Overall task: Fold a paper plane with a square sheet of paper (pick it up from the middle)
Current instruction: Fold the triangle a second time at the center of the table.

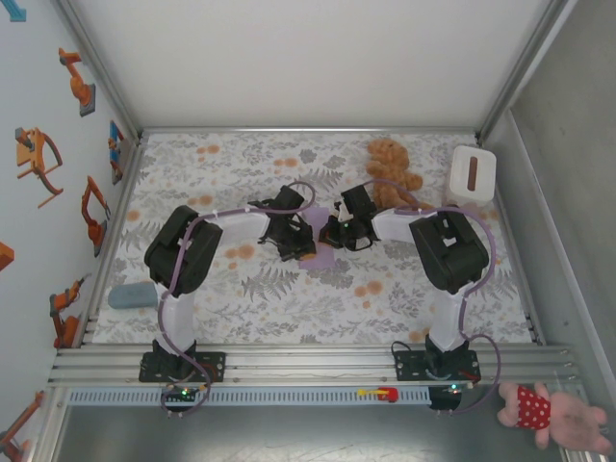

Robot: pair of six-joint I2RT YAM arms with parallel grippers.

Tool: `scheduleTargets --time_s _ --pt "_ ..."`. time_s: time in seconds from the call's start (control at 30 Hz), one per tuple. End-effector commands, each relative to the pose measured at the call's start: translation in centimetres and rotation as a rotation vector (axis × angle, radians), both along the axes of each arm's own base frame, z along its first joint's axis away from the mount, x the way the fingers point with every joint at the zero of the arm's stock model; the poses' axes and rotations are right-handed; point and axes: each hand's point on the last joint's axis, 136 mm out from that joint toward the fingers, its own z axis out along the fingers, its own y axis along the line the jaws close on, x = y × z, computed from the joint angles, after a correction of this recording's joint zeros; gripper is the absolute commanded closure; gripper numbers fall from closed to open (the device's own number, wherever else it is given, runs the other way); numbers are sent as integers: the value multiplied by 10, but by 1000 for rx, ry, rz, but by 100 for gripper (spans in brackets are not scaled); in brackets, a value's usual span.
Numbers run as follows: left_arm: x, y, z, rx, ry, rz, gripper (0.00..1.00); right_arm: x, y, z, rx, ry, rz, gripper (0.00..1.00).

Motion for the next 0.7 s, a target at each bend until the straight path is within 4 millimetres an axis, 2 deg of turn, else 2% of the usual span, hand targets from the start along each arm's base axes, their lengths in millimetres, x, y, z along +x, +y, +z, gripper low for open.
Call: scheduleTargets --time_s 0.0,0.67 --pt "-27 27 -13 93 91 -11 100 -40 -45 -70 -250 184 -37 100" --pt "-49 54 -13 134 127 -19 100 -43 -48 -77 -268 200 -35 100"
